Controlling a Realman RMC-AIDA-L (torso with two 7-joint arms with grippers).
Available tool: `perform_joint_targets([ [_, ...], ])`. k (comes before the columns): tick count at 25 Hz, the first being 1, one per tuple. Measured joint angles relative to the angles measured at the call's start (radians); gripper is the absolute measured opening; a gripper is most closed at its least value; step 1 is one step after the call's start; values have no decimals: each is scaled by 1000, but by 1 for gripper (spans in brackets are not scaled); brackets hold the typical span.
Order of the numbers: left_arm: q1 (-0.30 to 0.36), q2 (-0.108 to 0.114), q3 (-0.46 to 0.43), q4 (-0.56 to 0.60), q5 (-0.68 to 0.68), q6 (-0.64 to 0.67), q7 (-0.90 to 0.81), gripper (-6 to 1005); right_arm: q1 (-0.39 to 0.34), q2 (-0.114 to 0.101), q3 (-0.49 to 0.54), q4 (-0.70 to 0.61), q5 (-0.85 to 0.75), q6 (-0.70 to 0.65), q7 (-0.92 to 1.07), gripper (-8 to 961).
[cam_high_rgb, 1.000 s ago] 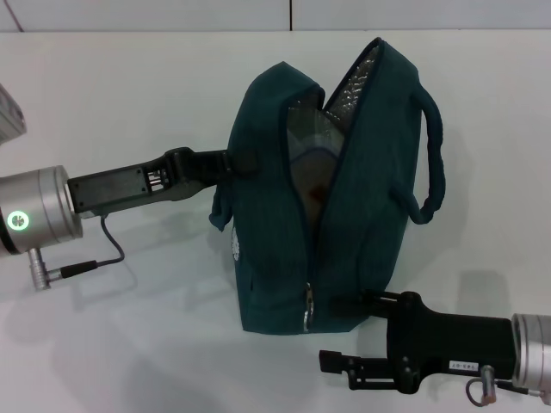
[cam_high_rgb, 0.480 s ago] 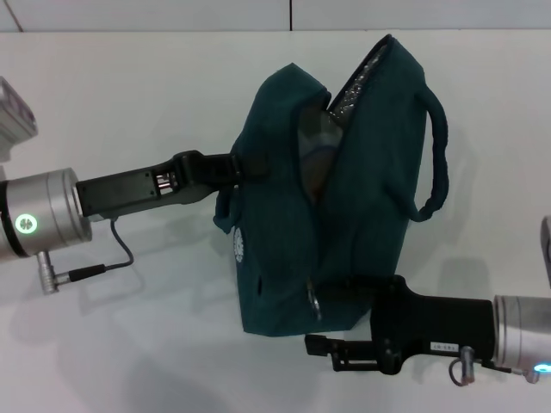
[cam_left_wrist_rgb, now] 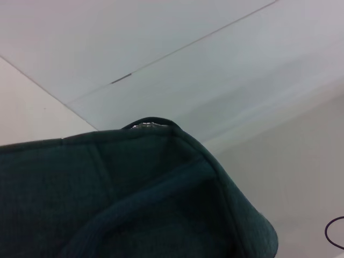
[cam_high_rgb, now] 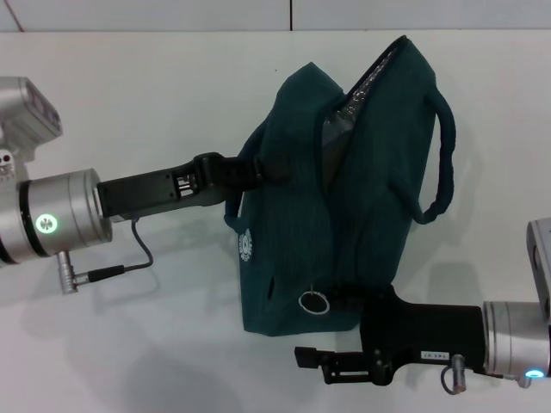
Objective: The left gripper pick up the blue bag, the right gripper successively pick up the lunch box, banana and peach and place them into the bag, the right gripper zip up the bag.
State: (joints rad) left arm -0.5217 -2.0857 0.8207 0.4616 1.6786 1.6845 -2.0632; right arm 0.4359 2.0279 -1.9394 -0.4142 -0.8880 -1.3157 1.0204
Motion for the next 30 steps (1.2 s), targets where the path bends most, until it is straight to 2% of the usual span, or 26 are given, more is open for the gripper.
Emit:
perform_joint_targets([
  [17,9,4,-3,5,1,-5,1,50,-32,-3,8,15,50,2,-17,766],
  [23,9,4,1,6,3,-5,5,50,-31,0,8,15,51,22,-17,624],
  [28,9,4,2,6,6,-4,11,50,-28,0,8,14,51,36,-15,393],
  [30,9,4,2,6,6,-4,11,50,-26,0,8,11,51,40,-16,256],
])
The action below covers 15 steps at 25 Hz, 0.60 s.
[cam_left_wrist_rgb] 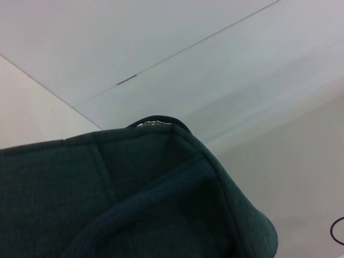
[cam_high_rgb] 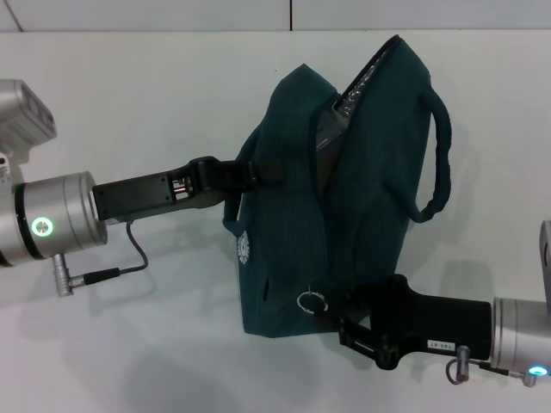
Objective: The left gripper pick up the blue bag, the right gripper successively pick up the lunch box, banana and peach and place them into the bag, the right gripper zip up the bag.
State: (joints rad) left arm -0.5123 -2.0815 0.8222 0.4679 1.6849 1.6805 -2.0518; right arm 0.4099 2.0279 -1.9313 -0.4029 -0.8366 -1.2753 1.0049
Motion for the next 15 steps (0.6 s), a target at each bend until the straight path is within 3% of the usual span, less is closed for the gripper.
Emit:
perform_joint_targets([
  [1,0,0,0,0,0,0,0,50,2,0,0,-1,0,3,0,187],
  [15,-2,0,2,-1,3,5,1,51,7,0,-3,-9,1,28,-1,176],
])
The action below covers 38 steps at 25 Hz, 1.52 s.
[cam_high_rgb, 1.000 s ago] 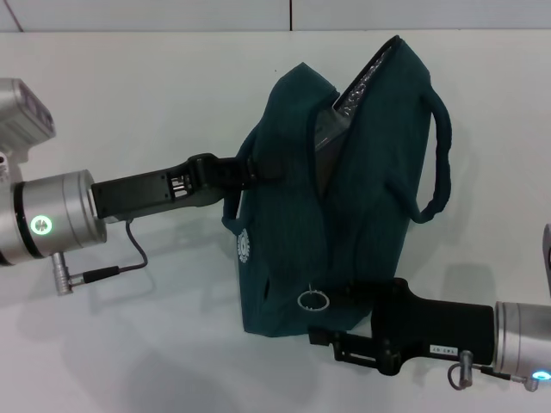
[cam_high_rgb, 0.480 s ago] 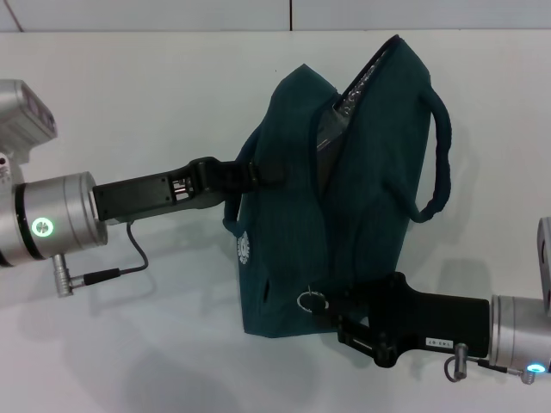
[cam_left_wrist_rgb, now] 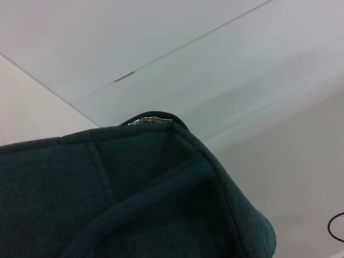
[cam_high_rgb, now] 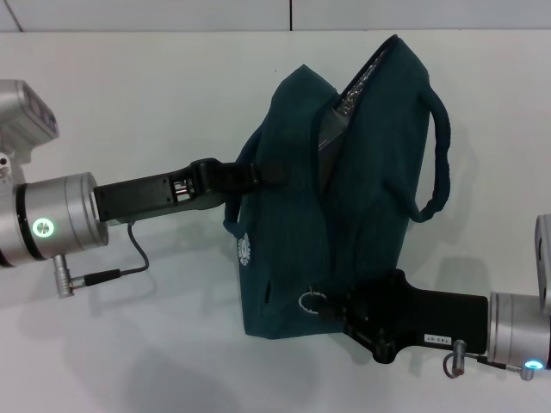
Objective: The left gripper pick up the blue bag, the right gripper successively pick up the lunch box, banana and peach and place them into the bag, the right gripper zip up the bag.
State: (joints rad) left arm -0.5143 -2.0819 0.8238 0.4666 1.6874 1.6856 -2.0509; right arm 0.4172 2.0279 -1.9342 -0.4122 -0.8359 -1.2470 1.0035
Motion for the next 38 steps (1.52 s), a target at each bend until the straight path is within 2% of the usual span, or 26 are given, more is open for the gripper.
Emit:
perform_joint_targets([
  [2,-1,0,0,0,0,0,0,51,0,0,-2,-1,0,1,-1,174],
  [7,-1,0,-1,1,0,-1,0,51,0,0,-2,-1,0,2,-5,5],
  [17,4,0,-6,-3,-3,-8,21,51,-17,-2,26,3,1,-42,-15,5],
  [29,18,1,-11,3,-19,-7,52,51,-70,-8,114,34,22,-193,-54,6],
  [36,38,2,-91,3,-21,-13,84,51,-77,-9,146,50,29,-263,-63,5],
  [38,47,2,-108,3,-25,-14,101,94,-78,-9,148,50,35,-275,-65,5],
])
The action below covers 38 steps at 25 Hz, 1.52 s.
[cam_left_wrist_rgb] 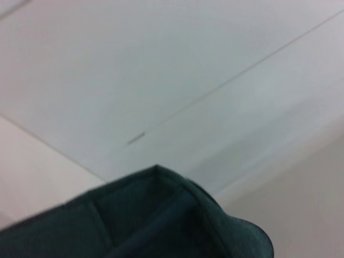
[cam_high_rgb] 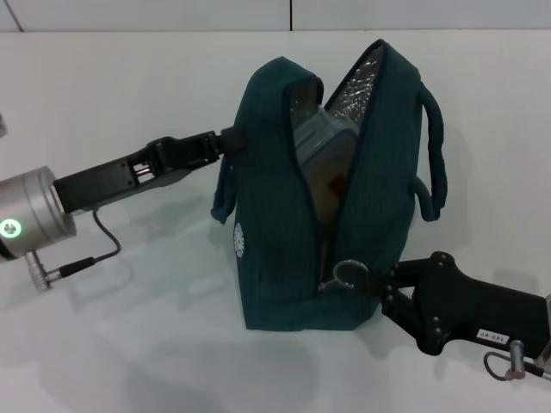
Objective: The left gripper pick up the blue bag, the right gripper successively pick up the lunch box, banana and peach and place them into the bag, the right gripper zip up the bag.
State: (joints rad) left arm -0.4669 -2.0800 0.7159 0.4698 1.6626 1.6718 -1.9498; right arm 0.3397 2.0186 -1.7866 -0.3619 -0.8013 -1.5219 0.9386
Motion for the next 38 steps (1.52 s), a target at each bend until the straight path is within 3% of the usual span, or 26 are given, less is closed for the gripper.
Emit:
perform_joint_targets([
  [25,88,3,-20,3,-90,33,200,787,6,0,26,12,82,-132,-54,6],
  [38,128,-2,-7,-9,-100,180,497,773,62,5,30,14,268,-168,-55,6],
])
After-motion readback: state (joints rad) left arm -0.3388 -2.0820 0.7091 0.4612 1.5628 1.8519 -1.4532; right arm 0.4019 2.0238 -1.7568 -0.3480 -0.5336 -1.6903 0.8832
